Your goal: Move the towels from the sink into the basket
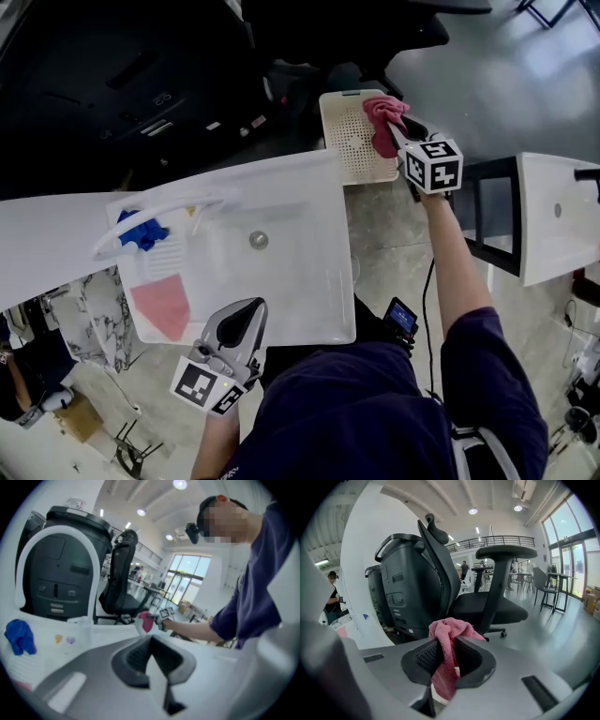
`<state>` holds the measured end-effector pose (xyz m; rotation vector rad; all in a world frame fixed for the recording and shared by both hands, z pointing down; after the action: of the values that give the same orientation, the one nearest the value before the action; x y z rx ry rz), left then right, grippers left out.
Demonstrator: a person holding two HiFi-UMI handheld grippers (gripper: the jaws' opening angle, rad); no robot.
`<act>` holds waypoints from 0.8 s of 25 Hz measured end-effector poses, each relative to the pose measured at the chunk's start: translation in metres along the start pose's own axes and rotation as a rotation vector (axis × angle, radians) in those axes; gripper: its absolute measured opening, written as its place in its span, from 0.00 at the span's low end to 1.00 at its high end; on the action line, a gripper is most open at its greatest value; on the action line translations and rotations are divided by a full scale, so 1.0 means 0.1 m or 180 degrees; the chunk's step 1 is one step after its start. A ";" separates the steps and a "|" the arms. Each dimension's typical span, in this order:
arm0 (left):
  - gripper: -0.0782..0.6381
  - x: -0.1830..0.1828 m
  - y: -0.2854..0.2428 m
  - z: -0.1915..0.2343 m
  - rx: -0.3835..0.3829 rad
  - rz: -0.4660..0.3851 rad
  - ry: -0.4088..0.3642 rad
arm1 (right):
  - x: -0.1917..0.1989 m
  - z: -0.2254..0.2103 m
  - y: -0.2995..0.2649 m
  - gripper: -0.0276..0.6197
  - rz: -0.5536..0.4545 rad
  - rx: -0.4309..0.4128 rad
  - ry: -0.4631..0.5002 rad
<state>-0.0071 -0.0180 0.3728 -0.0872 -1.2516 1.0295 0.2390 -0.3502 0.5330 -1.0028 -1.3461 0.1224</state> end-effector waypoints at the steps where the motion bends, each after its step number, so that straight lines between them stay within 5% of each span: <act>1: 0.11 0.00 -0.01 0.02 -0.0018 0.0012 0.0018 | 0.01 -0.03 -0.06 0.14 0.0022 -0.0001 0.0000; 20: 0.11 0.06 -0.13 0.10 -0.0213 0.0177 0.0204 | 0.57 -0.26 -0.82 0.15 0.0552 0.0019 -0.0048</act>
<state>-0.0080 -0.0260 0.3888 -0.2061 -1.2310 1.0250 0.2399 -0.3784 0.6323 -1.1146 -1.2705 0.2649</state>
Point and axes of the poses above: the fingertips, and each gripper's own axes: y backward along the fingers, z to its left, x out of its underside, the point moved 1 cm from there along y, backward along the fingers, and after that the axes turned 9 degrees about z, right-handed, at the moved point
